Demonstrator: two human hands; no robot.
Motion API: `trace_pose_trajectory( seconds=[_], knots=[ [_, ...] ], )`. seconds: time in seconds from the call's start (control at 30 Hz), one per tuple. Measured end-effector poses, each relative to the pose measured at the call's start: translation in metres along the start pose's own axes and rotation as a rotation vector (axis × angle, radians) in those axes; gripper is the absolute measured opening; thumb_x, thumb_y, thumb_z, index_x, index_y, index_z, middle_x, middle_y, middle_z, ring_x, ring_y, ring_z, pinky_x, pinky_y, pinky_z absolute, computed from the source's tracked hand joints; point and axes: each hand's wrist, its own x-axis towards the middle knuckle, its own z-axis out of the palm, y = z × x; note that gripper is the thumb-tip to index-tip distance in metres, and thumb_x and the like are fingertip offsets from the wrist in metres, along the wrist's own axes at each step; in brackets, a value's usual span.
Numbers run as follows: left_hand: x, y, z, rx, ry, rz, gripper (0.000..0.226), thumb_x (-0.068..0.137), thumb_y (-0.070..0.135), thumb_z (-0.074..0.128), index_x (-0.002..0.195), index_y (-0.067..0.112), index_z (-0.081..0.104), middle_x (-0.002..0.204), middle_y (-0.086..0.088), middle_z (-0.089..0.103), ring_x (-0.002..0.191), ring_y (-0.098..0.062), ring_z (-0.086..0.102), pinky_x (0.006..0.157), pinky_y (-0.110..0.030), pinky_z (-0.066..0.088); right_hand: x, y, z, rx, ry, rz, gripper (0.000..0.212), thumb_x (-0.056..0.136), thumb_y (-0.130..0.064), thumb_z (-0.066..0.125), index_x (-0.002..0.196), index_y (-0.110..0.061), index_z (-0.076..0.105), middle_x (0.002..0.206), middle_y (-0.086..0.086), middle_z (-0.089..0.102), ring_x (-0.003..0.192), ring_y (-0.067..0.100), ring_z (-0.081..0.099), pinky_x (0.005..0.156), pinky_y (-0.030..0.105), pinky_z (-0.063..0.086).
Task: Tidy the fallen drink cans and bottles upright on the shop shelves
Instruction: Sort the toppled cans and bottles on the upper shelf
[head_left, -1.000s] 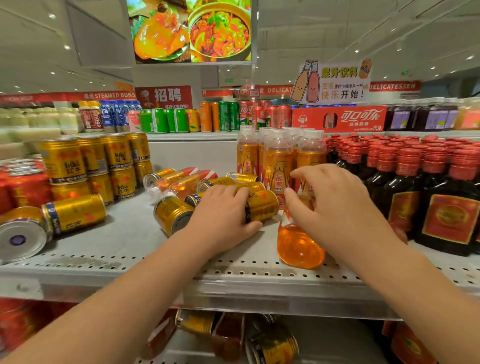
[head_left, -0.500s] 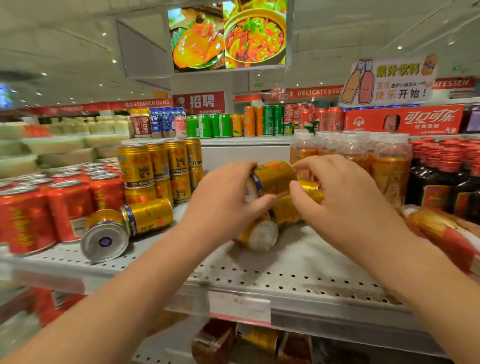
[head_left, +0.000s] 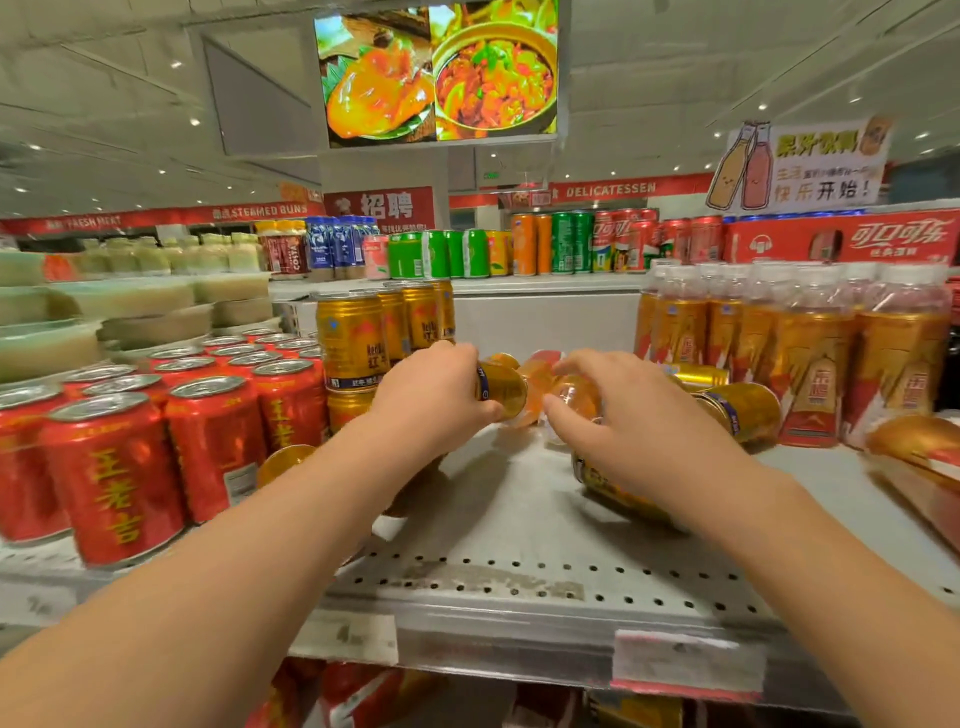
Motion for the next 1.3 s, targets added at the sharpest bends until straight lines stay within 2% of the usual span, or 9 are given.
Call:
trace_pose_trajectory(
  seconds=[0.23,0.33,0.57,0.67,0.8,0.9,1.0,1.13,1.3],
  knots=[
    [0.016,-0.003,0.006,0.014,-0.07,0.044,0.04,0.087,0.051,0.069,0.113,0.021,0.059,0.091,0.001,0.058,0.077,-0.015,0.057,0.052,-0.026,0.039,-0.015,0.01,-0.004,-0.195,-0.057,0.074,0.047,0.092,-0.065,0.043,0.122,-0.03,0.057,0.114,-0.004,0.06,0.104,0.017,0.057,0.083,0.039,0.054],
    [0.014,-0.001,0.006,0.076,-0.071,0.042,0.045,0.089,0.055,0.062,0.118,0.022,0.054,0.096,0.0,0.054,0.082,-0.019,0.058,0.058,-0.03,0.045,-0.032,0.021,-0.013,-0.25,-0.099,0.114,0.06,0.08,-0.076,0.04,0.127,-0.039,0.052,0.117,-0.01,0.053,0.104,0.013,0.054,0.076,0.031,0.052],
    [-0.005,0.01,0.02,0.207,-0.021,0.077,0.055,0.087,0.076,0.048,0.113,0.028,0.045,0.09,0.003,0.048,0.079,-0.02,0.056,0.053,-0.029,0.041,-0.056,0.023,0.001,-0.307,-0.063,0.077,0.067,0.086,-0.067,0.055,0.144,-0.04,0.034,0.133,-0.002,0.04,0.127,0.02,0.035,0.095,0.034,0.049],
    [-0.009,0.009,0.021,0.209,0.012,0.067,0.063,0.086,0.08,0.046,0.118,0.026,0.049,0.095,0.003,0.055,0.08,-0.019,0.06,0.06,-0.032,0.053,-0.054,0.027,0.002,-0.291,-0.038,0.025,0.064,0.087,-0.064,0.058,0.142,-0.037,0.039,0.137,-0.005,0.043,0.125,0.019,0.034,0.096,0.034,0.047],
    [-0.017,0.012,0.024,0.251,0.037,0.052,0.065,0.086,0.082,0.042,0.118,0.026,0.048,0.095,0.003,0.056,0.079,-0.018,0.057,0.061,-0.031,0.049,-0.048,0.031,0.001,-0.251,-0.022,-0.084,0.058,0.088,-0.062,0.059,0.139,-0.037,0.045,0.133,-0.013,0.05,0.121,0.014,0.039,0.095,0.029,0.043],
    [-0.022,0.014,0.026,0.271,0.004,0.059,0.068,0.085,0.083,0.039,0.121,0.026,0.046,0.102,0.001,0.063,0.087,-0.021,0.062,0.073,-0.036,0.054,-0.045,0.029,0.003,-0.181,-0.024,-0.139,0.056,0.088,-0.063,0.059,0.136,-0.037,0.047,0.128,-0.013,0.054,0.118,0.013,0.044,0.093,0.029,0.047],
    [-0.024,0.014,0.025,0.303,0.007,0.051,0.072,0.084,0.084,0.035,0.126,0.027,0.048,0.108,-0.001,0.066,0.097,-0.024,0.063,0.085,-0.039,0.049,-0.044,0.023,0.008,-0.103,-0.035,-0.19,0.058,0.087,-0.064,0.059,0.136,-0.037,0.047,0.126,-0.013,0.055,0.115,0.012,0.047,0.091,0.029,0.049],
    [-0.022,0.012,0.024,0.303,-0.024,-0.016,0.073,0.08,0.089,0.031,0.111,0.026,0.053,0.103,0.0,0.067,0.094,-0.025,0.062,0.084,-0.041,0.045,-0.038,0.018,0.016,-0.027,-0.049,-0.214,0.057,0.087,-0.062,0.059,0.136,-0.036,0.045,0.124,-0.012,0.052,0.113,0.012,0.047,0.092,0.032,0.05],
    [-0.013,0.0,0.012,-0.017,-0.25,-0.161,0.07,0.085,0.088,0.028,0.087,0.027,0.063,0.079,0.004,0.069,0.078,-0.016,0.065,0.077,-0.037,0.054,-0.029,0.024,0.02,0.127,-0.152,-0.216,0.061,0.085,-0.06,0.065,0.137,-0.038,0.042,0.124,-0.014,0.048,0.115,0.01,0.047,0.096,0.033,0.048]
  ],
)
